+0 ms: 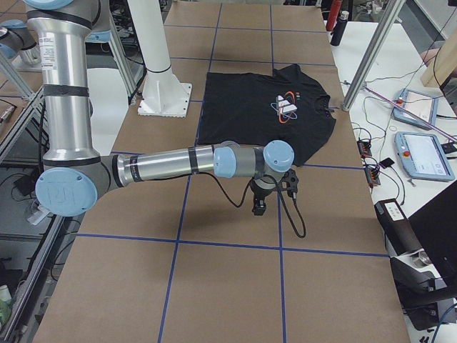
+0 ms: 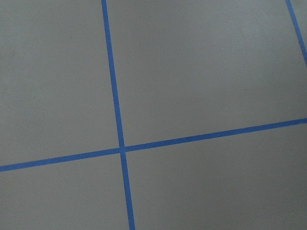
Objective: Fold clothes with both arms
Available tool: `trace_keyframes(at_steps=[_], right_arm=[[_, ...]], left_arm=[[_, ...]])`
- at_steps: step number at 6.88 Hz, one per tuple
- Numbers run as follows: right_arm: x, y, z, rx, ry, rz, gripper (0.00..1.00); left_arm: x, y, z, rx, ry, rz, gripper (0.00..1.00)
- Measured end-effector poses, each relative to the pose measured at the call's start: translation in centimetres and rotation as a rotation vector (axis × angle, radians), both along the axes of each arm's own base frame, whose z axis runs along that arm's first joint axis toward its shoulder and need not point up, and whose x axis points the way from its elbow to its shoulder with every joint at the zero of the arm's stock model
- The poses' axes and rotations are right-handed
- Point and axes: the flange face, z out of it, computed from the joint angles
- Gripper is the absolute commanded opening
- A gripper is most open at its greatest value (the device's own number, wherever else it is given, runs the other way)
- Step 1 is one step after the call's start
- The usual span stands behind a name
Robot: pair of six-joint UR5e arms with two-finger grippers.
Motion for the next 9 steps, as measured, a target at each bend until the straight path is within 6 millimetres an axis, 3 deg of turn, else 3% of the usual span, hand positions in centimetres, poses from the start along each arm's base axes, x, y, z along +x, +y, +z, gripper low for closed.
trace_keyframes(at_steps=[2, 4, 6, 9], right_arm=[[-3.7, -3.3, -1.1, 0.054, -0.034, 0.010, 1.00], [-9.6, -9.1, -1.8, 0.073, -0.075, 0.063, 1.00], [-16.0, -14.0, -4.3, 0.054, -0.099, 0.162, 0.98], [-23.6, -15.9, -8.5, 0.086, -0.077, 0.276, 0.94]], left_arm=[[0.0, 2.6, -0.9, 0.013, 0.005, 0.003, 1.00], [0.0, 4.3, -0.8, 0.018, 0.004, 0.005, 1.00], [0.0, 5.0, -0.7, 0.040, 0.003, 0.010, 1.00], [0.0, 5.8, -0.5, 0.069, 0.004, 0.012, 1.00]])
